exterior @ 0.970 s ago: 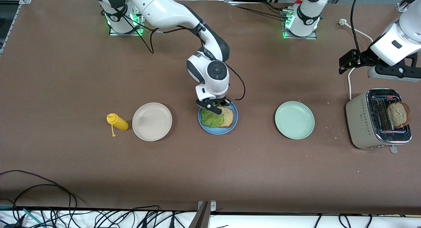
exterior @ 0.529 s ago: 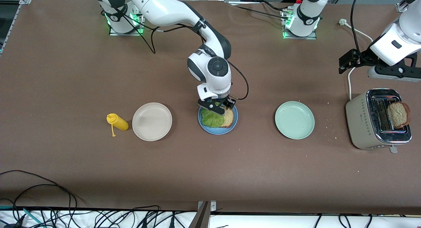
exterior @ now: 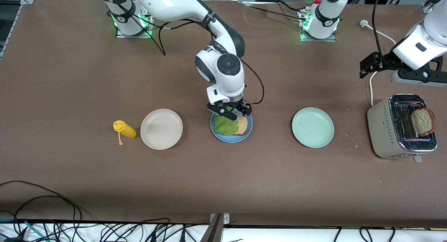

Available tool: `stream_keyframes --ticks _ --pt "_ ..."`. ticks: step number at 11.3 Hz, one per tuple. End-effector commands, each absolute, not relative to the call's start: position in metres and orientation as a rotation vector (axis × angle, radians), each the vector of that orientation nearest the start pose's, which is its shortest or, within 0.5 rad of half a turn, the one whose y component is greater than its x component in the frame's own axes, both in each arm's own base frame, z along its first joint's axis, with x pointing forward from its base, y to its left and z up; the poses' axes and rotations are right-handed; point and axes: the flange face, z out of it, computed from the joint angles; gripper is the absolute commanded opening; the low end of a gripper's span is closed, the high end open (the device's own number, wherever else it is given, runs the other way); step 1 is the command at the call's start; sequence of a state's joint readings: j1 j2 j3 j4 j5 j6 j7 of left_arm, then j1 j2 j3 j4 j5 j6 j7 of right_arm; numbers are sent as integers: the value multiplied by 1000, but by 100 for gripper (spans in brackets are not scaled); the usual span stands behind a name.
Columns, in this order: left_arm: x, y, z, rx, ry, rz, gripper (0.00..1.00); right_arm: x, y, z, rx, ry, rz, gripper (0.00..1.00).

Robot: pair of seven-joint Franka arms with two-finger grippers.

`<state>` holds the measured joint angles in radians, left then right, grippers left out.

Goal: Make sandwich in blue plate with both arms
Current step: 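Move the right gripper toward the yellow squeeze bottle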

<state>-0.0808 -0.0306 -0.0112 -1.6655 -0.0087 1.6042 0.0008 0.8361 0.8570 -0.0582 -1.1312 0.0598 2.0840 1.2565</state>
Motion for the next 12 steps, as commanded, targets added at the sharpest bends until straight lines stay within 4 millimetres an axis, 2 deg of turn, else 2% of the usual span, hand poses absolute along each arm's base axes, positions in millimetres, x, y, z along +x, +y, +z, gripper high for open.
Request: stream_keyframes --ticks 1,5,7,10,12 --pt "541 -51 606 -3128 159 52 100 565 488 352 -3018 620 -2 100" --pt "541 -52 606 -3126 161 50 100 596 407 409 -3091 372 112 100" --pt "541 -52 606 -3127 161 50 100 609 370 424 -3112 207 142 100" --pt "540 -58 606 -3126 178 52 100 618 308 442 -3115 57 159 100" --pt "540 -58 606 -3124 180 52 100 625 270 455 -3098 -110 183 100"
